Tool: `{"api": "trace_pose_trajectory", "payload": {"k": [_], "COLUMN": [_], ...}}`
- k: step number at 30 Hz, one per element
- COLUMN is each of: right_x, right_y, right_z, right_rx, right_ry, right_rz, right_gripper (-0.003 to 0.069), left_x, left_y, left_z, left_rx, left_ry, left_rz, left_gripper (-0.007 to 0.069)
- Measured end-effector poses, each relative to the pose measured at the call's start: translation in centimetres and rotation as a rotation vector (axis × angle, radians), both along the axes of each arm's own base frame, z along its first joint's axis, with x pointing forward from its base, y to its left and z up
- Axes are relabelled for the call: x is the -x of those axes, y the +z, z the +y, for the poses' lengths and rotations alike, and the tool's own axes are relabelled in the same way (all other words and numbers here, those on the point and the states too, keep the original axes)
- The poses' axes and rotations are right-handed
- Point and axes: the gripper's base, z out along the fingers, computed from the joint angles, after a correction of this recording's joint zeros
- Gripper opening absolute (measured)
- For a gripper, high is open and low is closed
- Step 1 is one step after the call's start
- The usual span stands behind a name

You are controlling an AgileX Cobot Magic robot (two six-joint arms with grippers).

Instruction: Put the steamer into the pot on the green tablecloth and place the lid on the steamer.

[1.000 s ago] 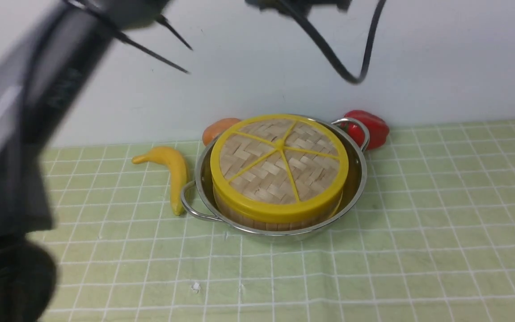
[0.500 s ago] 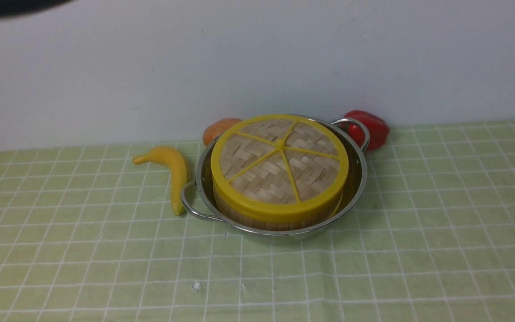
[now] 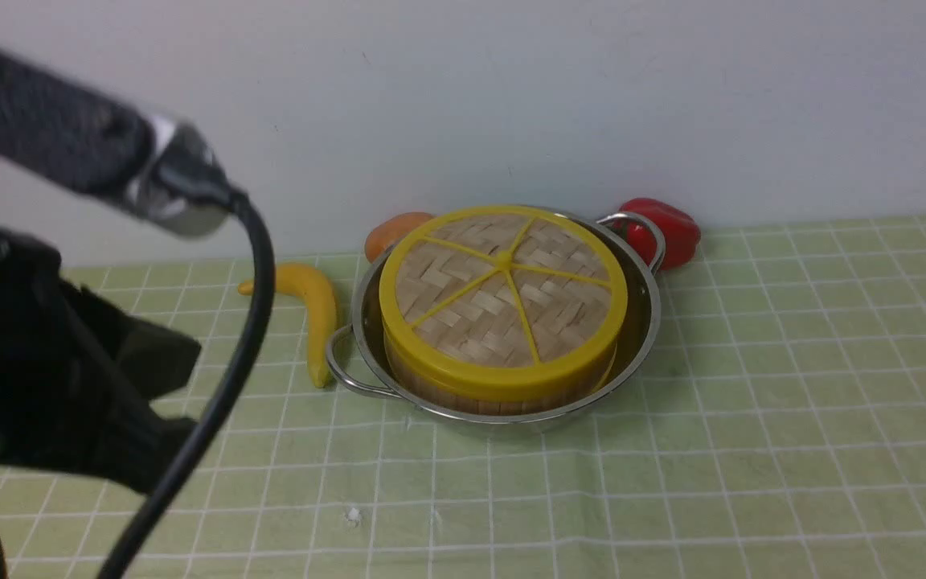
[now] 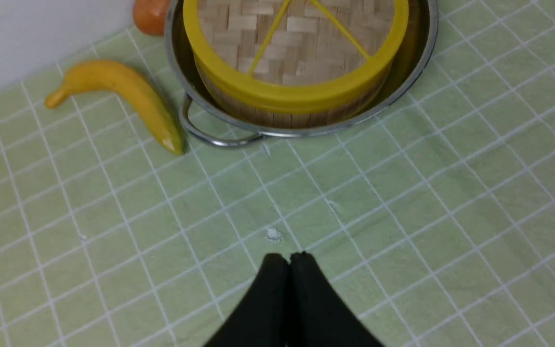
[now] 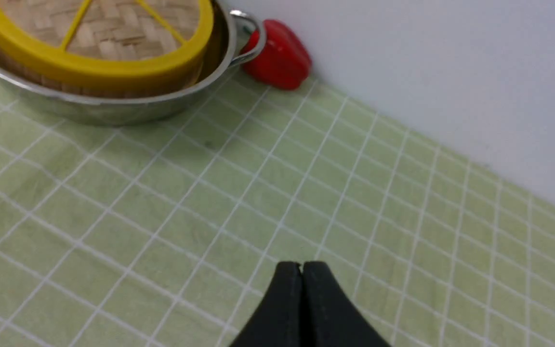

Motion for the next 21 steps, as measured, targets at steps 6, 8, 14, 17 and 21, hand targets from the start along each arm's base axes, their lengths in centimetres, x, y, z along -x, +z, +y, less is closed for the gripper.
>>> {"api": "trace_pose_trajectory", "payload": {"k": [6,8,14,17,21], "right_x": [-0.2,-0.2,0.0,0.0,0.1], "right_y": [-0.8,-0.8,-0.8,-0.8,-0.7], "right_z": [0.5,0.6,1.1,1.3,1.6], "right_rx": [-0.052,-0.067,-0.148,-0.188,-0.244], "right_ry": [0.019,0.023,0.040,0.048,0.059], "right_rz": [0.002,0.004,0.028,0.040,0.060], "right_gripper": [-0.0012,-0.0011,-0.0005,-0.0001,0.0003], "left_x": [1.3,1.5,1.6,1.6,1.6], "left_y": [-3.9,-3.9,-3.9,-3.9,-3.9], "left_z": [0.6,0.6,0.6,0.6,0.6], "left_rx": [0.097,0.116,0.133,0.133,0.134], "left_ry": [0.021,0.027,0.031,0.031,0.031], "left_rz": [-0.011,-0.003,0.003,0.004,0.004], "left_gripper": [-0.0023,-0.0022,-0.0019,-0.0019,-0.0011]}}
